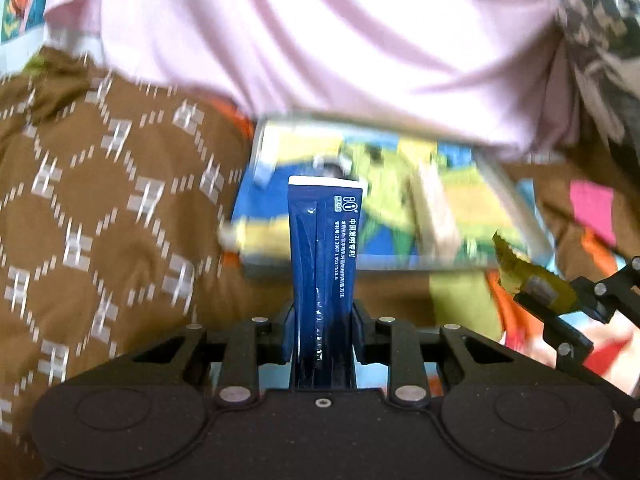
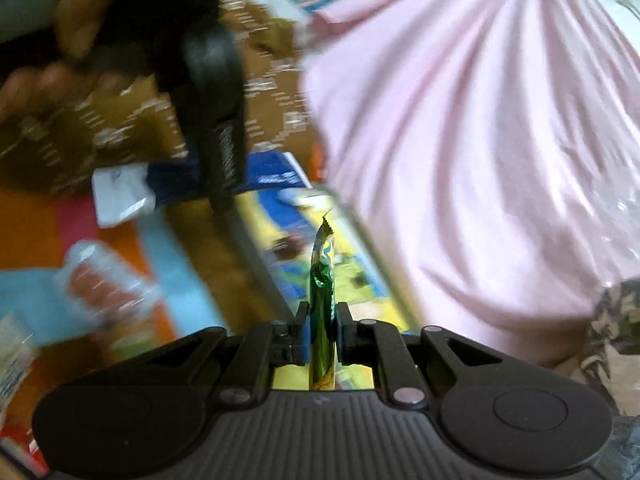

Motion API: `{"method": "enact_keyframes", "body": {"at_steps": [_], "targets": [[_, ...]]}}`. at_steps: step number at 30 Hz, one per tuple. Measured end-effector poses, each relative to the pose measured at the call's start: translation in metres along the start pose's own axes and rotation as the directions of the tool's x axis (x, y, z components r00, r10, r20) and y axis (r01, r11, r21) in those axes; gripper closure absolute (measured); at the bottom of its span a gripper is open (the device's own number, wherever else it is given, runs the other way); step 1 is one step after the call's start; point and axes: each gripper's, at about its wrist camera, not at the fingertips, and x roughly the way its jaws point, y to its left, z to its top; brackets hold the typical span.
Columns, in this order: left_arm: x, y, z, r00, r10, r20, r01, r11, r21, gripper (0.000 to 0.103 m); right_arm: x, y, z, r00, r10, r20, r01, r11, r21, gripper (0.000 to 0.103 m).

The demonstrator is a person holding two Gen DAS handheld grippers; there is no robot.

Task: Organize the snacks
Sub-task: 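Carry both packs to the grey tray and open both grippers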

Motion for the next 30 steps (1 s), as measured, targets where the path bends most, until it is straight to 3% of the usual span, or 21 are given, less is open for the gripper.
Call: {"method": "enact_keyframes", "body": {"at_steps": [5, 13, 21, 30], "targets": [[0.018, -0.007, 0.034, 0.996, 0.008, 0.086, -0.002, 0.998, -0.067, 0.073, 0.031, -0.043, 0.013, 0.998, -0.051, -0.024, 0.054, 0.986, 0.158, 0.09], [0.057, -0.014, 0.069, 0.985, 0.038, 0.17, -0.006, 0.983, -0.184, 0.074, 0.09, -0.081, 0.003, 0.99, -0.087, -0.107, 0.116, 0.946, 0.302, 0.09], [0.092, -0.028, 0.074, 0.986, 0.021, 0.163, 0.003, 0.989, -0.147, 0.073, 0.124, -0.089, -0.016, 0.979, -0.065, -0.192, 0.132, 0.921, 0.366, 0.09], [0.121, -0.013, 0.066, 0.992, 0.059, 0.115, -0.03, 0.97, -0.242, 0.072, 0.149, -0.087, -0.024, 0.968, 0.003, -0.249, 0.109, 0.895, 0.433, 0.09]]}}
